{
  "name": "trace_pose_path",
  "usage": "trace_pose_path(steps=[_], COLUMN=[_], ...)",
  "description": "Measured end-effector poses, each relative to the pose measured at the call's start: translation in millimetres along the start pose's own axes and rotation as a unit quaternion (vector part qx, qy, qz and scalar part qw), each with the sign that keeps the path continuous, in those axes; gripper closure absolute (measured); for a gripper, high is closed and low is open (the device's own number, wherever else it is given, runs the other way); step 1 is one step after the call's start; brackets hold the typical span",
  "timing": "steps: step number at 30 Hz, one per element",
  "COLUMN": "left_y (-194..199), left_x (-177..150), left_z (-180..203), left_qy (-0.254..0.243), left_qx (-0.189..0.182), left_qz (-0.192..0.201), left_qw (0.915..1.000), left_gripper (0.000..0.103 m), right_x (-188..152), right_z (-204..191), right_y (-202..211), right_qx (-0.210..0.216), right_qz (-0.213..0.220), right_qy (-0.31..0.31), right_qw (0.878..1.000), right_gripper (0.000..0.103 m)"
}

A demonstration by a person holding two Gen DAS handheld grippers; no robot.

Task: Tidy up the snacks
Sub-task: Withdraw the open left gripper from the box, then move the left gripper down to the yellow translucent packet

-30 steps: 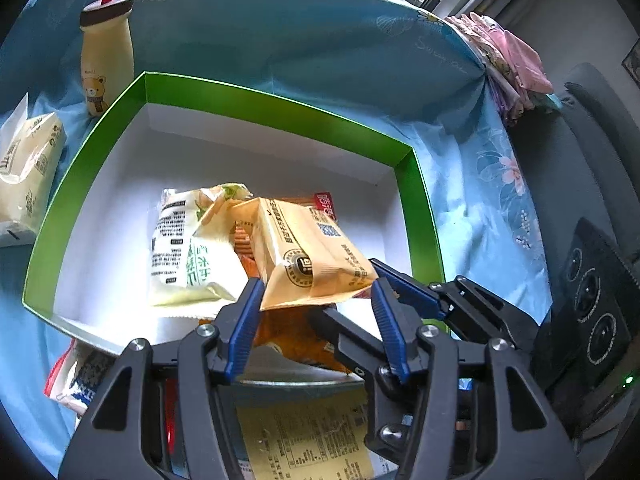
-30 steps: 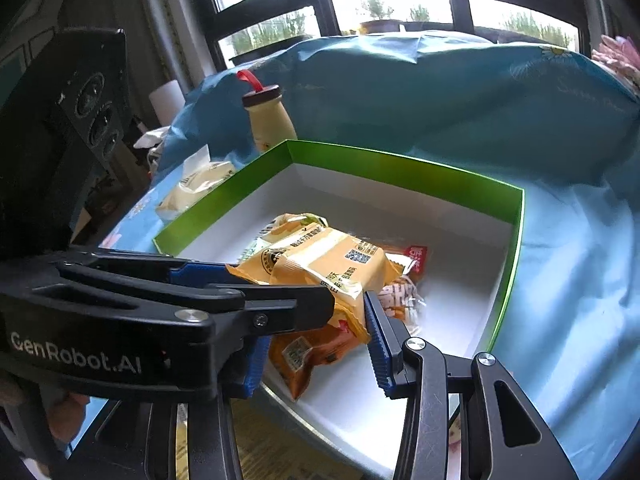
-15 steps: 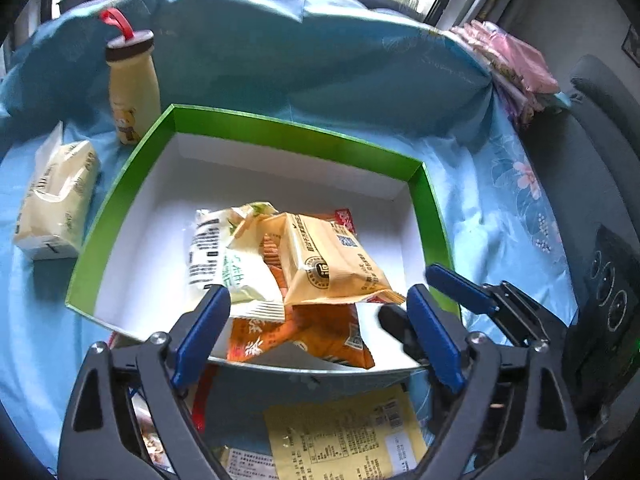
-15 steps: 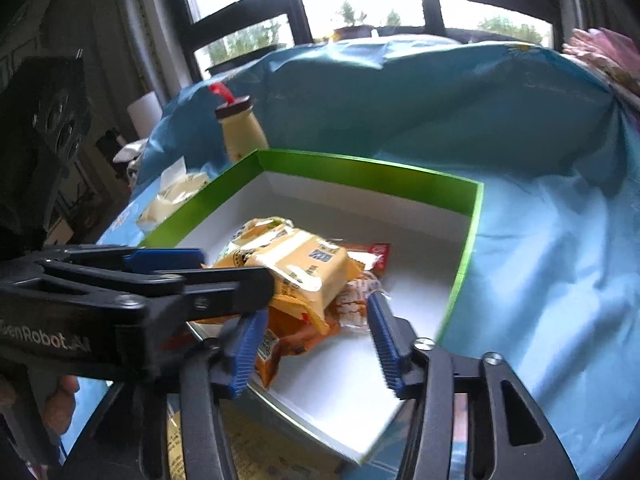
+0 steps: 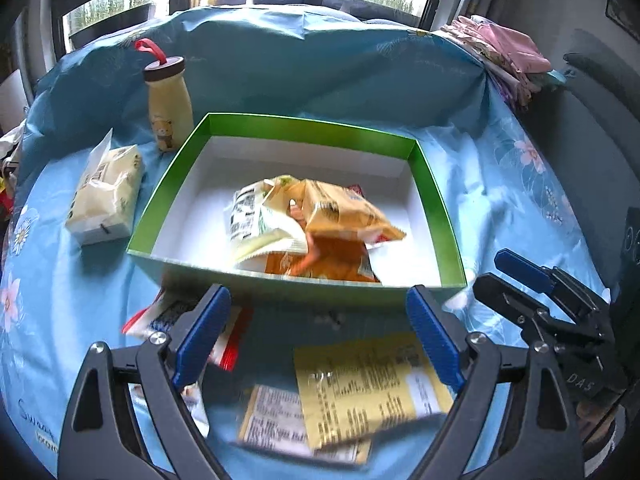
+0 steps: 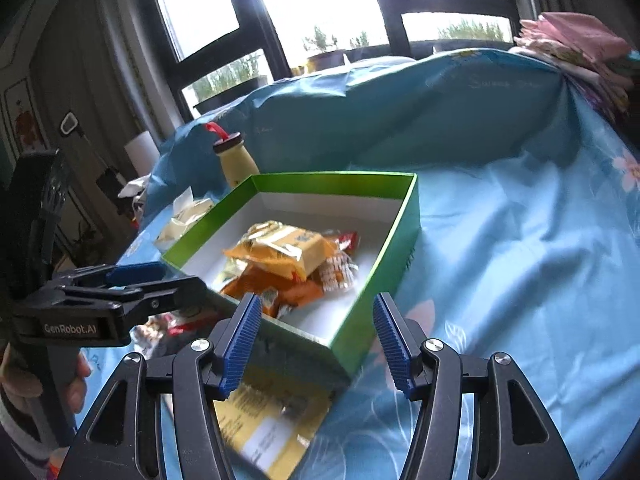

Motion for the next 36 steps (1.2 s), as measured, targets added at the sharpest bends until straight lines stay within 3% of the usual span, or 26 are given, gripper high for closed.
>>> trace_pose_path(steps=[22, 30, 36], left_y=[39.5, 32.0, 27.1], left_x=[-47.9, -67.9, -79.7], left_z=[4.0, 2.3, -9.5], left_qy=[-0.023, 0.011, 0.061], left_qx=[0.060, 0.012, -0.026], left_qz=[0.019, -0.019, -0.052], left_qw=[0.9977, 0.9997, 0.9964], left_gripper=[0.013, 0.013, 0.013], right_x=[-48.9, -60.6, -68.4], right_z=[-26.1, -31.4, -33.4], right_y=[24.0, 21.8, 18.8], right_qx=[0.011, 0.025, 0.037], right_qz=[-0.040, -0.057, -0.069], right_qy=[-0.012, -0.029, -0.040], right_qw=[0.999, 0.998, 0.996], right_gripper=[0.044, 0.044, 0.044])
Point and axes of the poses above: each gripper's, at about its wrist camera, not at the fingertips, and y roughly against the way its jaws point, z to its right, x to its top, the point moved 8 cm from there along -y, roughly the way its jaws point, and after that the axes turned 3 degrees about y, right-handed, at the moved point
